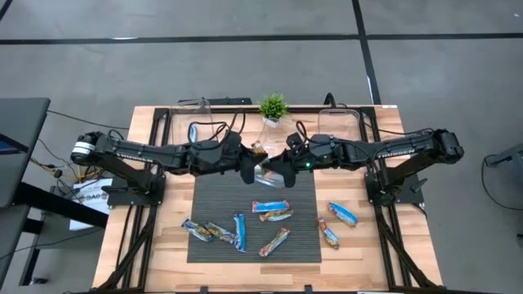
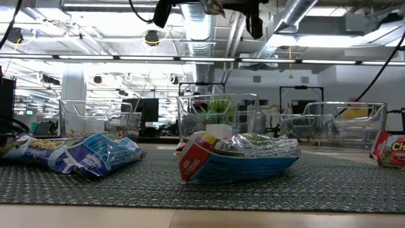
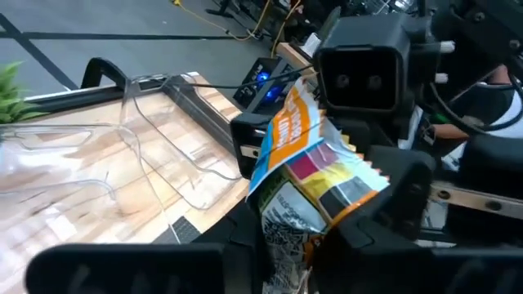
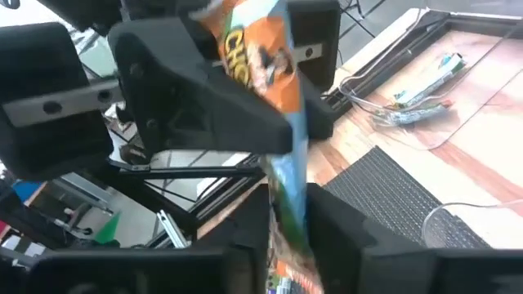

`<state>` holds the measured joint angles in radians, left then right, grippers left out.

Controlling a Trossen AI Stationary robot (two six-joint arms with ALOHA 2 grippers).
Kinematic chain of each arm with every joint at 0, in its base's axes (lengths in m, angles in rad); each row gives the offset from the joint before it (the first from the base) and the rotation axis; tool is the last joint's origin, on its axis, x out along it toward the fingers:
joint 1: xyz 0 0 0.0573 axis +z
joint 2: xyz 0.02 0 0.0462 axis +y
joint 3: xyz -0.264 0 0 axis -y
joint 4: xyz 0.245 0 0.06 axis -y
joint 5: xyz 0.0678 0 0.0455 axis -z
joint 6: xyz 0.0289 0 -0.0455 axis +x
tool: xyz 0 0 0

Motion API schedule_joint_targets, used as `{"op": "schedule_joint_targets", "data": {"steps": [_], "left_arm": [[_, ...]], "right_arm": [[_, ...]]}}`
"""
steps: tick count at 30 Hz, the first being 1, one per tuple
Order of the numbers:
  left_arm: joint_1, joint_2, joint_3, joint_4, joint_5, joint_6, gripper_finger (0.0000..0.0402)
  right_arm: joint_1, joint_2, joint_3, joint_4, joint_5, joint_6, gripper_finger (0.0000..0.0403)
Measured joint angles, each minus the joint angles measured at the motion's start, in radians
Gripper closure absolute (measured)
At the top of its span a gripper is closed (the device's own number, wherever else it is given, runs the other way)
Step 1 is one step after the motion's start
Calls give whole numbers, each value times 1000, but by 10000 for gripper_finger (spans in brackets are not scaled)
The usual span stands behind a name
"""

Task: Pick and place Granola Bars by type
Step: Put the yellow granola bar into the left transparent bin

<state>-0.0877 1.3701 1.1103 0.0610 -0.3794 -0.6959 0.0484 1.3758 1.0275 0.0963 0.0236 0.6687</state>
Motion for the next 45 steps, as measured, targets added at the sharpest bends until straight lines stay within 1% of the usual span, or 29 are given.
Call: {"op": "schedule_joint_targets", "data": {"steps": [2, 5, 9, 12, 14, 18, 21, 24, 27, 30, 35, 40, 43, 45], "left_arm": [[5, 0, 0, -11, -4, 16, 341], [11, 0, 0, -72, -50, 22, 344], [36, -17, 0, -235, -120, 20, 350], [64, -46, 6, -395, -179, -25, 350], [91, -74, 6, -492, -223, -63, 351], [175, -136, 7, -721, -298, -149, 351], [250, -169, 8, -890, -307, -207, 351], [323, -181, 8, -977, -307, -220, 351], [384, -180, 8, -996, -304, -178, 351], [435, -180, 8, -994, -276, -105, 343], [503, -179, 8, -1003, -210, -62, 299], [535, -179, 8, -1024, -180, -58, 254], [535, -179, 8, -1039, -178, -50, 241], [534, -179, 7, -1043, -174, -55, 239]], "right_arm": [[0, 0, 0, -8, -3, -13, 285], [-11, -2, 0, -60, -17, -15, 237], [-30, -17, 2, -206, -46, -21, 188], [-35, -35, 1, -317, -36, -40, 171], [-35, -49, 1, -391, -17, -63, 169], [-35, -71, 1, -460, 26, -105, 177], [-37, -79, 1, -471, 45, -130, 185], [-45, -92, 1, -484, 54, -154, 192], [-52, -95, 0, -499, 54, -177, 198], [-53, -99, 0, -496, 54, -197, 202], [-54, -98, 0, -499, 53, -207, 201], [-54, -98, 0, -500, 53, -207, 198], [-50, -98, 0, -500, 43, -208, 199], [-49, -98, 0, -500, 17, -210, 201]]}}
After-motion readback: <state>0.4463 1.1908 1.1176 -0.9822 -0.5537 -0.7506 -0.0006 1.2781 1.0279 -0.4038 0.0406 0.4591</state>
